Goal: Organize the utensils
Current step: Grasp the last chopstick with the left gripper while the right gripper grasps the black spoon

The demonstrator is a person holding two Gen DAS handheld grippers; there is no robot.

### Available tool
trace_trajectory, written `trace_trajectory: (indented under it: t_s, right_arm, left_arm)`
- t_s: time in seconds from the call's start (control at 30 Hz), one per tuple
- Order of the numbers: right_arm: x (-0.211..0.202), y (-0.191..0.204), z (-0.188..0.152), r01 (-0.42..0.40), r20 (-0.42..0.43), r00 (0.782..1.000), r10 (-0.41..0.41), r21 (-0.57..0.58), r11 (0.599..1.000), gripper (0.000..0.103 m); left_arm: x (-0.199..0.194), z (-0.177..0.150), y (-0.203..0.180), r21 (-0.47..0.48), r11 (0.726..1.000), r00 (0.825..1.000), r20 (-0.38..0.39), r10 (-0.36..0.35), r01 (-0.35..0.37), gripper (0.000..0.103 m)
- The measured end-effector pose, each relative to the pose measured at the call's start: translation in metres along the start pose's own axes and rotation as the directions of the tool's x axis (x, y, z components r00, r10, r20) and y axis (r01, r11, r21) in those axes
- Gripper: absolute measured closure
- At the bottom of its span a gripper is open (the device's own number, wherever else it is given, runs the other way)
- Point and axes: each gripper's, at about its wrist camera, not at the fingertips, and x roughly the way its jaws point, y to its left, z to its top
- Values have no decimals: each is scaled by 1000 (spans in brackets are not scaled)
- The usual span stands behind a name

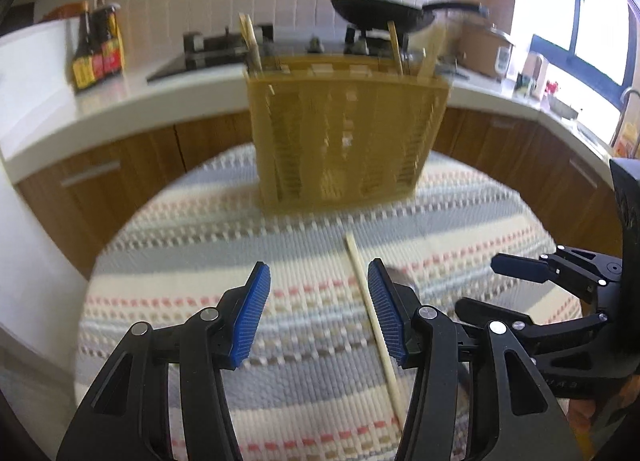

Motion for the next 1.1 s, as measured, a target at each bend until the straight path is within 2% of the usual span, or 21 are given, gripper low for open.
trace_trajectory:
  t_s: [0.07, 0.13, 0.27, 0.43, 0.5, 0.6, 0.7, 0.83, 0.93, 0.97, 1.03, 1.1]
  right_arm:
    - [9, 3, -3, 9, -23, 1000, -9, 3, 1000, 57]
    - [19, 2, -6, -20, -53, 998, 21, 23, 1000, 66]
    - [29, 2, -11, -44, -66, 997, 46, 32, 999, 67]
    - [28, 19, -18, -13, -50, 999, 10, -59, 998, 67]
    - [27, 26, -20, -7, -47, 999, 3, -85, 996, 67]
    - [24, 33, -24, 45, -26, 998, -48, -120, 992, 77]
    - [20, 30, -28, 48, -25, 998, -52, -116, 992, 93]
    - [13, 14, -32, 51, -31, 998, -53, -82, 995, 93]
    - [8, 4, -33, 66, -27, 997, -68, -54, 996, 93]
    - [5, 0, -33, 64, -23, 998, -65, -41, 997, 93]
    - [1, -6, -33, 65, -17, 998, -65, -24, 998, 93]
    - [-4, -10, -33, 61, -15, 998, -61, -11, 998, 93]
  left_arm:
    - [8, -6, -4, 2, 1000, 999, -32, -8, 8, 54]
    - [16, -11, -7, 3, 1000, 998, -64, -10, 10, 54]
    - [31, -25, -6, -21, 999, 991, -132, -29, 26, 62]
    - [36, -32, 4, -104, 990, 982, -156, -110, 95, 64]
    - [39, -31, 4, -110, 989, 980, -160, -116, 99, 64]
    - [47, -27, -5, -81, 993, 979, -177, -104, 91, 68]
    - [55, -25, -17, -36, 998, 980, -190, -64, 58, 69]
    - [59, -24, -31, 27, 1000, 980, -197, 10, -5, 72]
    - [60, -27, -44, 98, 993, 979, -182, 86, -69, 83]
    - [59, -27, -44, 112, 991, 979, -180, 95, -76, 99]
    - [59, -28, -47, 118, 989, 977, -183, 106, -85, 99]
    - [55, -31, -44, 91, 993, 979, -184, 87, -72, 99]
